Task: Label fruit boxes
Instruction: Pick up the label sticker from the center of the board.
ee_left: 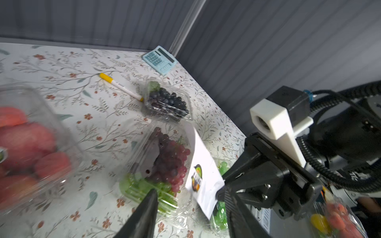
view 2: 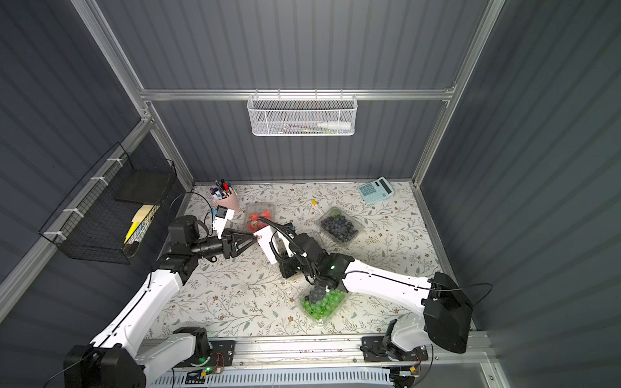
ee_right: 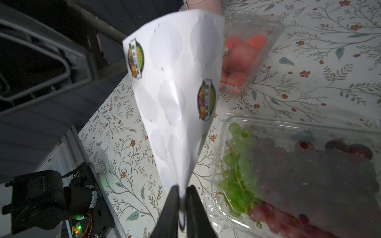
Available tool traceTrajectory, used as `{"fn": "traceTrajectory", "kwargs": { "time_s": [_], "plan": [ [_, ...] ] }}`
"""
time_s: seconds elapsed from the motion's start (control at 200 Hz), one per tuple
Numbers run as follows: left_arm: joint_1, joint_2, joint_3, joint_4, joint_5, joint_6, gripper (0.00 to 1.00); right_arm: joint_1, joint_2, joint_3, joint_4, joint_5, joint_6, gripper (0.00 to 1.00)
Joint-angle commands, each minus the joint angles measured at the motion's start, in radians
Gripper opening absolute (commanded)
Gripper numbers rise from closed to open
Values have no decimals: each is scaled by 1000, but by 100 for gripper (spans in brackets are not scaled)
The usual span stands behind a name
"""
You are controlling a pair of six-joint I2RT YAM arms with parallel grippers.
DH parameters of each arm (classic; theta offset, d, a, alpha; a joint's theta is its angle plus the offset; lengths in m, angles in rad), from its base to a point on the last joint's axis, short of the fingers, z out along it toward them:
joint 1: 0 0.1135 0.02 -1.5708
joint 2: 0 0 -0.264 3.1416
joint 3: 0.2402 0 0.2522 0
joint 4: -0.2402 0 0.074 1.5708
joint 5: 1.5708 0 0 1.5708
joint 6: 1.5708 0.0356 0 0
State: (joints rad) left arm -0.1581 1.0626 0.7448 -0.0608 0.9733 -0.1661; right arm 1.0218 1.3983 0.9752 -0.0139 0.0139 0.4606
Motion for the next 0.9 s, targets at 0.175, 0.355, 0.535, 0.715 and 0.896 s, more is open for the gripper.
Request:
{"fn": "traceTrajectory", "kwargs": {
  "time_s": [0.175, 0.355, 0.535, 0.715, 0.896],
  "plan": [
    [-67, 41, -4, 140, 23, -24, 48, -5, -34, -36, 95, -23, -19, 13],
    [-74, 61, 4, 180, 15, -72, 41, -6, -48, -49, 117, -23, -21, 13],
    [-84, 85, 6, 210, 33, -107, 38, -5, -58, -58, 132, -14, -27, 12],
    [-90, 91, 5, 210, 43, -110, 38, -5, -59, -59, 145, -11, -31, 13],
    [-98, 105, 19, 195, 50, -117, 36, -5, -51, -59, 163, -15, -28, 12]
  ]
}}
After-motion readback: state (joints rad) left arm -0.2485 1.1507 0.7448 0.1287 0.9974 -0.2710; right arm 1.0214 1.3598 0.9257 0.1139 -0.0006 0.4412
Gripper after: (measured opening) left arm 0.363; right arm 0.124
